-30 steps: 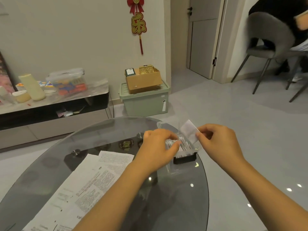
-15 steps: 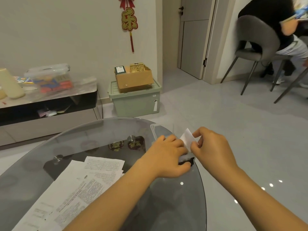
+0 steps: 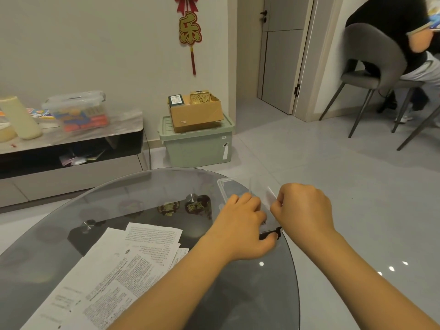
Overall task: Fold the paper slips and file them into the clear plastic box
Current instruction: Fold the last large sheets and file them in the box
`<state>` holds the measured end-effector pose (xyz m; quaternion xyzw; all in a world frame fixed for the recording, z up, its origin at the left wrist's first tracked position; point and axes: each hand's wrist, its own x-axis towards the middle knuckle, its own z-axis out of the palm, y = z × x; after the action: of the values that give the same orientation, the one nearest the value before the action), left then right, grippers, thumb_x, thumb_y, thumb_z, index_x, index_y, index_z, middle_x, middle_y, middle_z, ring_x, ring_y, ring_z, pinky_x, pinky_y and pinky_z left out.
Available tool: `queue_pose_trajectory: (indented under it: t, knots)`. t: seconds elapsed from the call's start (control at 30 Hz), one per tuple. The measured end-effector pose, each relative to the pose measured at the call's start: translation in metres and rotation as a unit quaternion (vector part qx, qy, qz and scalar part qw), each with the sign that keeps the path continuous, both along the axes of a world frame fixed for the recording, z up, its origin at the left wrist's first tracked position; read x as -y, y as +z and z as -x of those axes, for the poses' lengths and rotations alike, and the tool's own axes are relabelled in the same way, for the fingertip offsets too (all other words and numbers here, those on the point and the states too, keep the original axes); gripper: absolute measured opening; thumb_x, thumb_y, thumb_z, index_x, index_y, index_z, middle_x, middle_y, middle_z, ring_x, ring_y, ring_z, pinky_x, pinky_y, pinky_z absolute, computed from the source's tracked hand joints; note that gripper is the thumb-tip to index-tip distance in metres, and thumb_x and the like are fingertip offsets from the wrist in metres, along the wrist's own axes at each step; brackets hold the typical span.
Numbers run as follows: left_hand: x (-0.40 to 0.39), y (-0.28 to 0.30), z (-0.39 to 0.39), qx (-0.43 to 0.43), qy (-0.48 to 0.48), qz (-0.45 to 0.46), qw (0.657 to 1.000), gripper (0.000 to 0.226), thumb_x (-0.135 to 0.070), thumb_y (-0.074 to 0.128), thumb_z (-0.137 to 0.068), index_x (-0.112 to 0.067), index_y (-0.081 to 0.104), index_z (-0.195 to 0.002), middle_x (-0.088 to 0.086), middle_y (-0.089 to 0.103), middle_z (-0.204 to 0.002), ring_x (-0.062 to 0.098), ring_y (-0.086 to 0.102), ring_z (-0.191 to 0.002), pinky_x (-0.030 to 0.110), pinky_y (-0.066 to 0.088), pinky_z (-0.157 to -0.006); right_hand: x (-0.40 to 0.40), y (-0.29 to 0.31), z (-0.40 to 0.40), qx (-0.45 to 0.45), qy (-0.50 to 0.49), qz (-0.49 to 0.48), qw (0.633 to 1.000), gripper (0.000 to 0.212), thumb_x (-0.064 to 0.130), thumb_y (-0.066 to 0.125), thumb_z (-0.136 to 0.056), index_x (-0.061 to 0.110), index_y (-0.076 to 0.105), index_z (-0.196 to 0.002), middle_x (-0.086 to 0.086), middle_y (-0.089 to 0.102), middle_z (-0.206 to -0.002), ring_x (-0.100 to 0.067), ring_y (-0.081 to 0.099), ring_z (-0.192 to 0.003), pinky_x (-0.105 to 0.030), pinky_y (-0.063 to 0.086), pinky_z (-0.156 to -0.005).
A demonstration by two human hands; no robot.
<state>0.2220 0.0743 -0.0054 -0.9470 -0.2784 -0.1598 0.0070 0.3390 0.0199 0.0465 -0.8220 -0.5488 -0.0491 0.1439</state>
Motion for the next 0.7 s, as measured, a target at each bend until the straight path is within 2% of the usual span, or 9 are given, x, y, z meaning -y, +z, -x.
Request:
queue_pose_trajectory:
  t: [0.1,0.2,0.27,0.33,0.37,0.47,0.6,0.67,0.7]
  knots:
    - [0.0,0.0,0.0,0.011,-0.005,0.009,1.0,0.059,-0.056,0.024,-0.076,-0.015,0.066,-0.082,-0.002,0.054,-0.091,0.014,0.038,-0.087,0.028,0.025,-0.081,-0.002,-0.001,0.006,0.022,0.005,0.033,0.999,0.02,0.014,0.048,-0.089,0.013,0.05,-0.069,0.002,0.041,-0.061,-0.013,0.034,-0.051,-0.022,0.02,-0.044]
    - [0.0,0.002,-0.001,0.001,-0.01,0.023,1.0,0.06,-0.055,0.022,-0.073,-0.018,0.066,-0.09,-0.006,0.061,-0.105,0.014,0.046,-0.102,0.027,0.022,-0.087,-0.007,-0.006,0.008,0.037,0.016,0.074,0.996,0.035,0.011,0.049,-0.089,0.016,0.033,-0.059,0.004,0.031,-0.061,-0.012,0.034,-0.053,-0.021,0.019,-0.044]
    - [0.001,0.003,-0.001,-0.015,-0.005,0.022,1.0,0.064,-0.056,0.019,-0.073,-0.02,0.066,-0.097,-0.007,0.062,-0.109,0.014,0.046,-0.105,0.028,0.023,-0.09,-0.009,-0.006,0.005,0.021,0.019,0.088,0.996,0.025,0.011,0.05,-0.088,0.015,0.043,-0.064,0.004,0.032,-0.067,-0.016,0.041,-0.064,-0.021,0.022,-0.045]
    - [0.001,0.002,-0.001,-0.027,-0.002,0.027,0.999,0.065,-0.058,0.018,-0.074,-0.02,0.063,-0.101,-0.007,0.061,-0.109,0.014,0.047,-0.103,0.03,0.023,-0.091,-0.009,-0.005,0.0,-0.018,0.032,0.102,0.994,0.01,0.013,0.052,-0.087,0.015,0.06,-0.082,0.001,0.04,-0.081,-0.019,0.046,-0.071,-0.022,0.03,-0.05]
    - [0.001,0.002,0.0,-0.028,-0.002,0.029,0.999,0.065,-0.058,0.018,-0.074,-0.02,0.062,-0.103,-0.007,0.061,-0.109,0.014,0.047,-0.103,0.03,0.024,-0.092,-0.009,-0.006,-0.003,-0.045,0.038,0.105,0.993,0.011,0.014,0.054,-0.087,0.015,0.065,-0.089,-0.001,0.043,-0.09,-0.02,0.05,-0.075,-0.023,0.036,-0.055]
    - [0.0,0.002,0.0,-0.021,-0.001,0.049,0.999,0.065,-0.06,0.019,-0.074,-0.02,0.057,-0.11,-0.006,0.06,-0.11,0.014,0.048,-0.105,0.03,0.025,-0.096,-0.009,-0.008,-0.011,-0.117,0.047,0.08,0.989,0.011,0.013,0.059,-0.084,0.018,0.066,-0.09,-0.003,0.049,-0.101,-0.02,0.053,-0.081,-0.026,0.041,-0.065]
    - [-0.001,0.003,0.0,-0.013,0.0,0.074,0.997,0.071,-0.06,0.022,-0.074,-0.02,0.045,-0.128,-0.005,0.058,-0.117,0.014,0.047,-0.111,0.031,0.025,-0.1,-0.011,-0.008,-0.017,-0.166,0.062,0.083,0.981,0.011,0.009,0.058,-0.083,0.018,0.063,-0.08,-0.001,0.054,-0.091,-0.018,0.053,-0.072,-0.024,0.041,-0.058]
    - [-0.002,0.003,0.001,-0.027,-0.009,0.078,0.997,0.07,-0.06,0.022,-0.074,-0.023,0.045,-0.128,-0.007,0.056,-0.122,0.012,0.046,-0.113,0.031,0.024,-0.098,-0.01,-0.004,-0.019,-0.216,0.074,0.09,0.969,0.014,0.004,0.057,-0.083,0.017,0.058,-0.077,0.004,0.049,-0.077,-0.018,0.056,-0.066,-0.025,0.048,-0.054]
    - [-0.003,0.003,0.001,-0.037,-0.012,0.075,0.996,0.07,-0.061,0.022,-0.074,-0.024,0.046,-0.129,-0.008,0.054,-0.126,0.012,0.045,-0.115,0.031,0.024,-0.098,-0.008,-0.003,-0.02,-0.237,0.078,0.092,0.964,0.015,0.002,0.056,-0.083,0.016,0.058,-0.079,0.005,0.048,-0.073,-0.02,0.059,-0.068,-0.03,0.054,-0.059]
